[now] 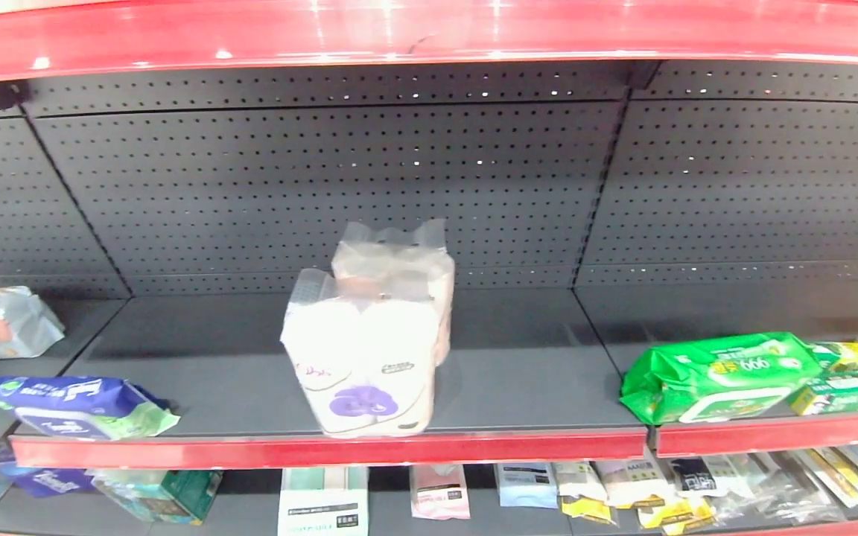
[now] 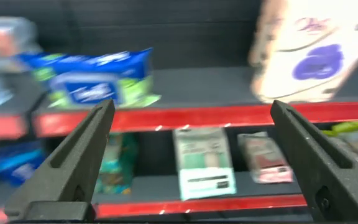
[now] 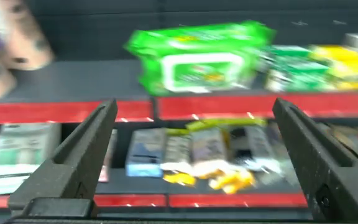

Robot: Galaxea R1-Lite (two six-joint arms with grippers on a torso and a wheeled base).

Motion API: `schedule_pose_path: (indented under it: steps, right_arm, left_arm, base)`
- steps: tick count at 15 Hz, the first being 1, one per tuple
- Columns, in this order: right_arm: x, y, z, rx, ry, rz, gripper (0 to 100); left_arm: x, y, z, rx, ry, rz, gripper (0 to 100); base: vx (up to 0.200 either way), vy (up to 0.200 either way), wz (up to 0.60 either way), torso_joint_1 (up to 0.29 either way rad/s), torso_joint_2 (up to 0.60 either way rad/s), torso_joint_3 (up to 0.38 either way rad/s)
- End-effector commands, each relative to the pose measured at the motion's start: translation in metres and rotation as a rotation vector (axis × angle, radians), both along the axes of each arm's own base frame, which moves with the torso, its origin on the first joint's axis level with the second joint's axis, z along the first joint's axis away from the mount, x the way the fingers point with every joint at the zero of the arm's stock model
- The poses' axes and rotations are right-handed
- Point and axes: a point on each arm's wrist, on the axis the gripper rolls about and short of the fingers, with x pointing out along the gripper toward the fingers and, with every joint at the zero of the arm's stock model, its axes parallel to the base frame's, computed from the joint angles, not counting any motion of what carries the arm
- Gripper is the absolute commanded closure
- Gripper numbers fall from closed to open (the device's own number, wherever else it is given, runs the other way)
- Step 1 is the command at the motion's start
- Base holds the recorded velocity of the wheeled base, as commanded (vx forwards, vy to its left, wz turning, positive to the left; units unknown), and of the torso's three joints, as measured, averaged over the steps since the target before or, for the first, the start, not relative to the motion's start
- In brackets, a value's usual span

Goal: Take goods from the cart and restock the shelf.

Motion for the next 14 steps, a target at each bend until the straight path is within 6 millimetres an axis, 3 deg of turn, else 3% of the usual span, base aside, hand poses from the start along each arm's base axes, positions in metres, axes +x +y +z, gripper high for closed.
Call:
schedule_pose_path:
  steps: [1,6,7,9,10,11,14]
  right_arm:
    - [0.000,0.000,0.000,0.000,0.000,0.000,0]
    - [0.000,0.000,0.000,0.000,0.003,0.000,0]
    - [0.000,0.000,0.000,0.000,0.003,-0.002,0]
    - [0.000,0.000,0.000,0.000,0.000,-0.002,0]
    - [0.000,0.000,0.000,0.000,0.002,0.000,0]
    - [0.000,0.000,0.000,0.000,0.000,0.000,0]
    - [0.000,0.000,0.000,0.000,0.002,0.000,0]
  left_arm:
    - [0.000,0.000,0.000,0.000,0.001,0.000,0]
    - [0.000,0.000,0.001,0.005,-0.003,-0.007,0]
    - [-0.001,0.000,0.010,0.002,-0.019,-0.010,0]
    - [0.030,0.001,0.123,-0.170,0.014,0.027,0]
    - [0.049,0.001,0.155,-0.225,0.009,0.047,0]
    - [0.082,0.001,0.166,-0.185,0.094,0.093,0]
    - [0.121,0.005,0.122,-0.041,0.355,0.206,0]
  base:
    - [0.000,0.000,0.00,0.000,0.00,0.000]
    - [0.000,0.000,0.00,0.000,0.00,0.000]
    - [0.000,0.000,0.00,0.000,0.00,0.000]
    - [0.000,0.000,0.00,0.000,0.00,0.000]
    - [0.000,0.000,0.00,0.000,0.00,0.000]
    - [0.000,0.000,0.00,0.000,0.00,0.000]
    - [0.000,0.000,0.00,0.000,0.00,0.000]
